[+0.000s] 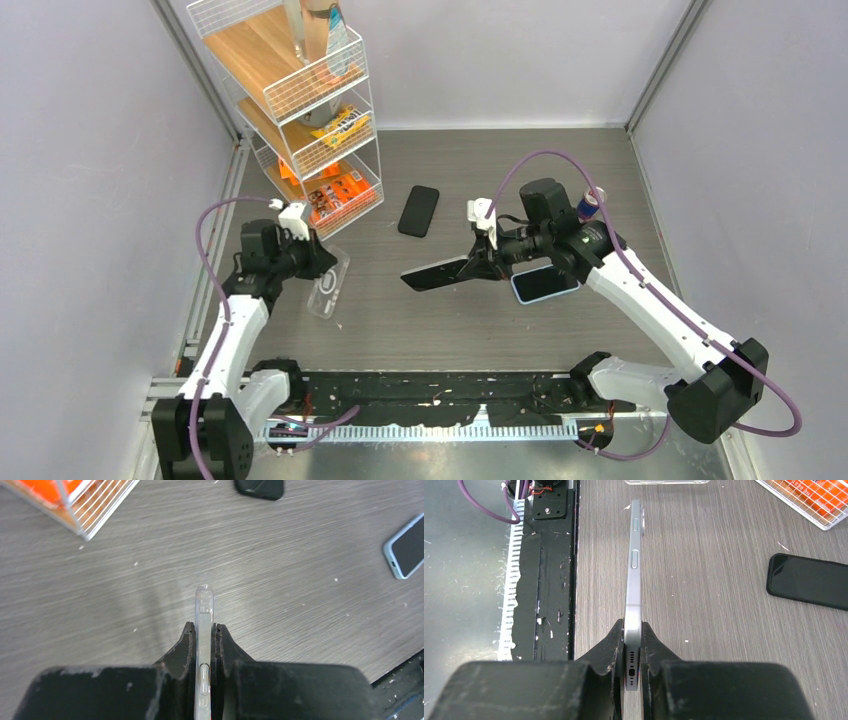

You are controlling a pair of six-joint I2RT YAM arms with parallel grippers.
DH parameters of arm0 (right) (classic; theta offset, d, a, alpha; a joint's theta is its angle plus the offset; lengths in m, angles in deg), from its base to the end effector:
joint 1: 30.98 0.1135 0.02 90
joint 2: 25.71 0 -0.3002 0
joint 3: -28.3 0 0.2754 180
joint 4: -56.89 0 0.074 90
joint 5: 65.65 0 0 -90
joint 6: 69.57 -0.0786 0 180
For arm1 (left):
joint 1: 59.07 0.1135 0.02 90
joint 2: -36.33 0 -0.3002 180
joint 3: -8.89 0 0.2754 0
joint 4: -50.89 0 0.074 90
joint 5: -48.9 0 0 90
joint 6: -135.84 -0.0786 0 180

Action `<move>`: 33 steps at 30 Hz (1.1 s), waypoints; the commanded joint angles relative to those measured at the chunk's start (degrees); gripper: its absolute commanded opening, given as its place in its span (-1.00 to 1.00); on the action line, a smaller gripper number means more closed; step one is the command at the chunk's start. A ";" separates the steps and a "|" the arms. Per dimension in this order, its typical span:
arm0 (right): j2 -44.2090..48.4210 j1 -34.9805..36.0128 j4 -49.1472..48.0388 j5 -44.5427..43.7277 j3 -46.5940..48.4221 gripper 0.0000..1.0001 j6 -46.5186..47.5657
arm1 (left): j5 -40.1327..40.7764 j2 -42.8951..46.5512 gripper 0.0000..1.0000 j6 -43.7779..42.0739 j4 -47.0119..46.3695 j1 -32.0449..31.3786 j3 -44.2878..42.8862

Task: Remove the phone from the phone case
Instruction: Place the phone case at the center of the board.

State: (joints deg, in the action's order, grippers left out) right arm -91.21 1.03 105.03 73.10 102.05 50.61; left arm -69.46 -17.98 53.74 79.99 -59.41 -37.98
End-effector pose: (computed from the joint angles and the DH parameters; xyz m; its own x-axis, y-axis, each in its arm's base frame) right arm 0.1930 0.1904 0.3455 -0.0485 -0.4212 -0.9057 -0.9984 0.0481 0.0311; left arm 0.2327 -0.0387 0.2364 -0.6429 -0.1171 -0.7569 0.3014 0.8699 -0.3906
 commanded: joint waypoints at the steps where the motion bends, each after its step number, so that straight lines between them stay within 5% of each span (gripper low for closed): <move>1: 1.23 -0.37 -5.02 2.82 1.50 -0.89 -1.42 | 0.58 0.44 -1.00 -3.94 6.09 4.69 -0.17; 8: 1.90 -0.50 -5.00 2.93 1.16 -0.89 -1.85 | -0.45 -5.79 -1.00 -3.89 9.17 11.06 -1.59; 19: 2.67 -0.63 -5.67 3.19 0.43 -0.88 -2.40 | 2.43 -17.71 -1.00 -4.11 11.85 12.63 -6.29; 33: 2.19 -0.77 -5.98 3.19 0.32 -0.87 -2.44 | 6.50 -27.61 -0.35 -5.42 16.89 13.61 -12.49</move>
State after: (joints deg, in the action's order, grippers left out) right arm -90.46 0.48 103.35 73.97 101.61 48.71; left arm -65.40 -44.77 49.59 94.66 -46.19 -48.16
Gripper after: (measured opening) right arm 0.149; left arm 0.281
